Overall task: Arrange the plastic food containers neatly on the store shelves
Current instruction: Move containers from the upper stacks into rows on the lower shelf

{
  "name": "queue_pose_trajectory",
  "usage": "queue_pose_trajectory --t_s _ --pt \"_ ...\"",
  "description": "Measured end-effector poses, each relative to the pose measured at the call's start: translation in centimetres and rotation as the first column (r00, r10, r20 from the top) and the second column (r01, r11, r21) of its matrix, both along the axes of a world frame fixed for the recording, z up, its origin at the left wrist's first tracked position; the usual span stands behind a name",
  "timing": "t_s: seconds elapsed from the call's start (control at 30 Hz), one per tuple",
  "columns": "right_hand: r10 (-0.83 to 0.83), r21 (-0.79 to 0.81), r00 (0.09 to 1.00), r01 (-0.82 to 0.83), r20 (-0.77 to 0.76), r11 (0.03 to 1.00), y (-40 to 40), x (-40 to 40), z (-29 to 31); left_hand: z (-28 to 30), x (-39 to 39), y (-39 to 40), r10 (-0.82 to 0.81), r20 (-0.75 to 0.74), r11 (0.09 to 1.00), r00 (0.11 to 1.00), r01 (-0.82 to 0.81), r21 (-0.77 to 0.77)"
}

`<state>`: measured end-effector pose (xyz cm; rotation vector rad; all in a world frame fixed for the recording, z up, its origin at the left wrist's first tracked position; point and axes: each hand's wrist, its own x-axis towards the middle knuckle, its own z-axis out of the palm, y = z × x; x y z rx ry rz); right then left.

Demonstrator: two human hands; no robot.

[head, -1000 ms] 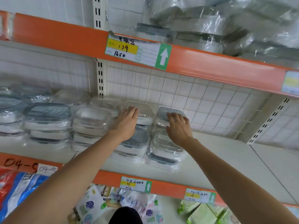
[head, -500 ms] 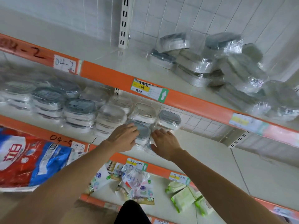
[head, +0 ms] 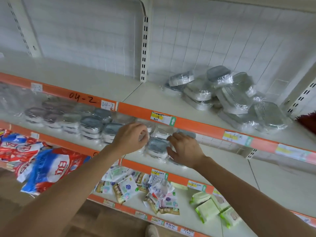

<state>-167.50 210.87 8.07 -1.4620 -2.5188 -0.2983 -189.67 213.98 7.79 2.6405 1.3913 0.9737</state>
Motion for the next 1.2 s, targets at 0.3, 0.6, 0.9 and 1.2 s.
queue_pose_trajectory --t_s 0.3,0.6,0.9,1.2 --pt "-0.143 0.083 0.989 0.147 -0.048 0.986 3.0 2.6 3.9 4.3 2.2 3.3 -0.036 -0.065 0.999 0.997 0.033 -0.039" --pt "-0.279 0.127 0.952 0.294 -0.125 0.947 15.1 7.0 8.1 8.3 8.4 17.5 0.101 0.144 0.992 0.984 -0.089 -0.089" --pt "-0.525 -0.085 0.85 0.527 0.047 0.845 20.9 7.0 8.4 10.9 14.0 27.2 0.243 0.132 0.805 0.961 -0.124 -0.58" --pt "-0.688 -0.222 0.725 0.677 0.035 0.702 22.3 5.3 10.4 10.4 12.1 25.9 0.262 0.265 0.853 0.928 -0.094 -0.514"
